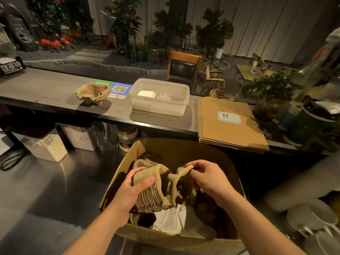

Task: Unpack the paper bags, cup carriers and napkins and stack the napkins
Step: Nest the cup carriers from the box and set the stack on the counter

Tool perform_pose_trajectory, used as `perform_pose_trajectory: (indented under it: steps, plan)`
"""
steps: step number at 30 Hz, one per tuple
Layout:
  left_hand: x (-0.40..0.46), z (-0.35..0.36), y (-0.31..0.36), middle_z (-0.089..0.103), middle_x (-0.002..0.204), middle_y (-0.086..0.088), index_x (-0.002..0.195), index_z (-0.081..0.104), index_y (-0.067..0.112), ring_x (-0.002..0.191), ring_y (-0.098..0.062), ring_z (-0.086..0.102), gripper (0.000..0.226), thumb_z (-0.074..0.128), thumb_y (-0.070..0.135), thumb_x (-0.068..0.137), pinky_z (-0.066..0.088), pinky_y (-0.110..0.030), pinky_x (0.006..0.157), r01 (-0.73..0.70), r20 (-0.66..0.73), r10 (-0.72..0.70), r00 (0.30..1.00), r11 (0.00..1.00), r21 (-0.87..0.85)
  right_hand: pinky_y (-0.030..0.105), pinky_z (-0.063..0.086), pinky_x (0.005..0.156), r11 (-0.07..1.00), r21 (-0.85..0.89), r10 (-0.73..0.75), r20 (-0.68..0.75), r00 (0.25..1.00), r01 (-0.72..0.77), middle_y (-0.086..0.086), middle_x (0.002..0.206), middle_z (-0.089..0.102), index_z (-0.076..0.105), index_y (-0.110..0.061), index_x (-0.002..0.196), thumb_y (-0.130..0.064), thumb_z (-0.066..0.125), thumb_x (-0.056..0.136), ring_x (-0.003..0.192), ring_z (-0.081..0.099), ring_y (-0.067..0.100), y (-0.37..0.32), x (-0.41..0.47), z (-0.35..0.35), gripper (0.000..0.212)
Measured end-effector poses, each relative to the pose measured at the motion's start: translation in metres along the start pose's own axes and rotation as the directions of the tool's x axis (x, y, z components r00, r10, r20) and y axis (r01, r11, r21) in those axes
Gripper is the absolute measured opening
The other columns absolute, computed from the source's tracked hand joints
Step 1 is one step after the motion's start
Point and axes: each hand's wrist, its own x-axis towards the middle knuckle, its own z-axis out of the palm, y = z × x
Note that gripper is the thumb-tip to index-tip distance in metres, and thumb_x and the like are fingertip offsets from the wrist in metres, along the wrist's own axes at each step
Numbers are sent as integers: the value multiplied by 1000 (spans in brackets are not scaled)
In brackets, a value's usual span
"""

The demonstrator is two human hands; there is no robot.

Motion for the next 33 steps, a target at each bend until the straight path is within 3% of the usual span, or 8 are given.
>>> perform_pose_trajectory:
  steps: [3,8,13,18,21,23,29,33]
  plan:
    - [0,-1,0,68,122,-2,124,59,42,113,-28,63,83,84,65,47,52,-40,84,17,16,-17,1000,1000,-22,21,51,67,999,14,36,-13,999,-36,-7,89,75,75,-31,99,-29,67,97,86,69,11,4,4,0,8]
    - [1,-3,-1,72,120,-6,124,62,40,113,-31,67,91,91,67,42,54,-46,92,29,50,-28,998,999,-23,21,47,62,997,38,71,53,996,-73,-6,86,76,76,-27,95,-28,66,98,77,66,10,5,2,5,11]
    - [2,-8,-2,73,119,-9,126,63,39,114,-34,69,101,96,69,36,52,-56,104,50,95,-47,994,998,-34,20,53,71,999,-43,25,50,998,-23,-12,88,75,74,-31,95,-31,65,98,87,70,8,6,2,18,10]
    - [3,-9,-2,74,118,-7,127,62,37,114,-32,69,103,95,71,35,53,-53,103,56,108,-52,993,998,-32,23,60,77,999,-43,-30,51,998,32,-14,90,75,73,-33,103,-34,65,98,86,71,3,6,1,28,9]
    - [2,-7,0,75,115,-6,127,62,37,110,-30,72,104,95,70,34,55,-49,99,52,112,-48,993,998,-32,16,56,71,996,-60,-56,77,995,61,-16,100,71,68,-33,118,-41,62,99,89,69,2,4,-4,35,21]
    - [2,-7,1,76,113,-5,127,61,36,107,-28,73,96,93,66,42,55,-47,97,50,109,-45,993,998,-41,15,52,79,994,-69,-79,110,991,87,-18,113,66,59,-34,131,-49,62,97,99,63,0,4,-7,40,38]
    - [1,-5,1,76,113,-3,124,62,39,111,-27,70,83,87,61,47,55,-42,89,66,63,-64,996,997,-32,33,47,107,961,-240,-107,124,986,135,-16,140,52,45,-35,145,-61,65,89,126,52,7,7,-11,59,65]
    - [3,-4,0,73,117,-2,120,63,43,111,-27,66,85,88,66,42,51,-39,85,79,34,-79,996,997,-18,41,44,114,960,-258,-55,203,978,108,-12,150,47,38,-35,153,-55,56,97,135,49,12,19,-2,63,62]
